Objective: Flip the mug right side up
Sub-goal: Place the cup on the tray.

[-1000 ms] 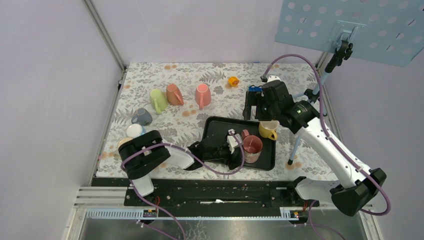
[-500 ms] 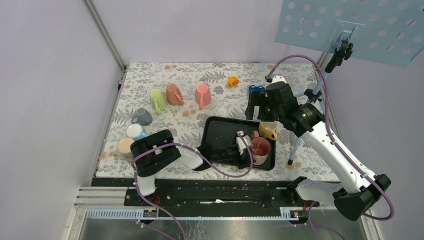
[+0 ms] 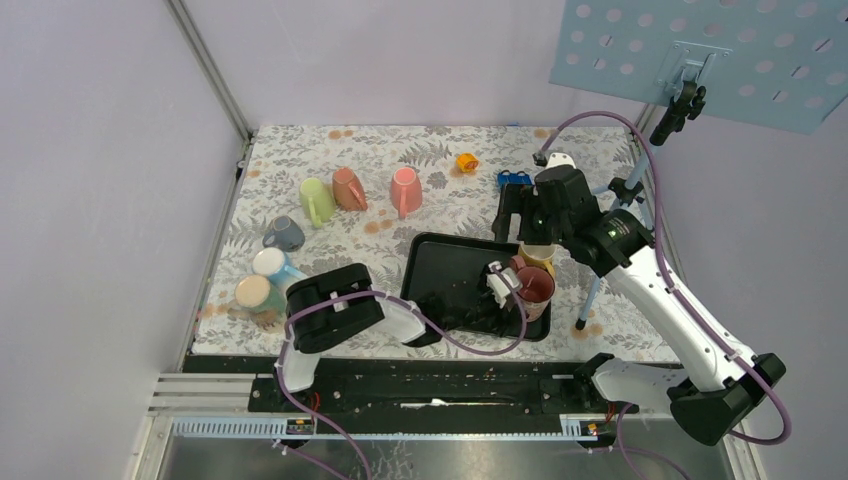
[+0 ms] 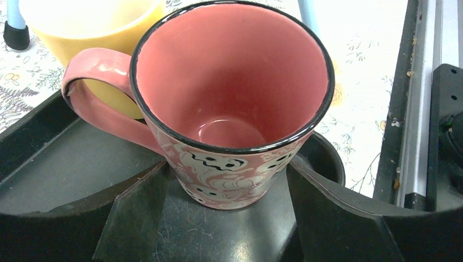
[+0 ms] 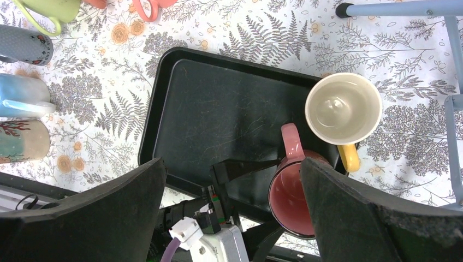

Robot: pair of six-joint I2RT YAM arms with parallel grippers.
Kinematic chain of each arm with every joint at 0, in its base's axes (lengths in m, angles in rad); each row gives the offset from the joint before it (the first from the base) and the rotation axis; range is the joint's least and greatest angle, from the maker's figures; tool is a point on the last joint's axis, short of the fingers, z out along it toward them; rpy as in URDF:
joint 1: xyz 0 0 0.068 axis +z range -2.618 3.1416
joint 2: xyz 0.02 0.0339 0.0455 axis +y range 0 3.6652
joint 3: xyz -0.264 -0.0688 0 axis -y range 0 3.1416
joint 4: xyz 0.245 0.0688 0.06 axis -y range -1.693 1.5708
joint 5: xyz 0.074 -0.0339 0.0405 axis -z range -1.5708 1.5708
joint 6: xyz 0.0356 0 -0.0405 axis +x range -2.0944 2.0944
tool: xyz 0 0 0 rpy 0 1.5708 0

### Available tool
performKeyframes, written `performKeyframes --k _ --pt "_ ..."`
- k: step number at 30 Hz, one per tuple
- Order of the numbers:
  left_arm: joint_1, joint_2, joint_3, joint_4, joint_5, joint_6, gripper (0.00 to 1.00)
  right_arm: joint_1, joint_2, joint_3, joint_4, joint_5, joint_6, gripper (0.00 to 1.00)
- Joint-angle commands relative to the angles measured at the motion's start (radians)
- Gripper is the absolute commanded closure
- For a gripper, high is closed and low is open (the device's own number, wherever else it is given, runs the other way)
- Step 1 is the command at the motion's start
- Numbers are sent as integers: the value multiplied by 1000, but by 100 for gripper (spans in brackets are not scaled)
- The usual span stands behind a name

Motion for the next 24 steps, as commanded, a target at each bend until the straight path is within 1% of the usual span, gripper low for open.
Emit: performKeyframes --k 1,7,8,9,13,17,21,24 --pt "-11 19 49 61 -56 -35 18 9 -29 -6 -11 7 11 0" --pt "-13 27 83 35 -36 -62 14 9 -34 -11 -12 4 11 0" --pt "-13 28 86 38 -37 -68 4 8 -35 -13 -12 3 11 0" --pt "-13 29 88 38 -37 -70 2 8 -36 -15 -11 3 11 0" --pt "-13 16 91 16 -32 -79 1 9 -42 -23 -10 1 13 0" --pt "-13 -23 59 4 -40 -88 1 9 -48 -31 -7 2 15 0" --pt "-13 -115 22 -72 -55 -109 1 9 -59 -40 -2 -1 16 0" --pt "-13 -196 -19 -140 -97 -144 1 9 -64 -41 1 0 15 0"
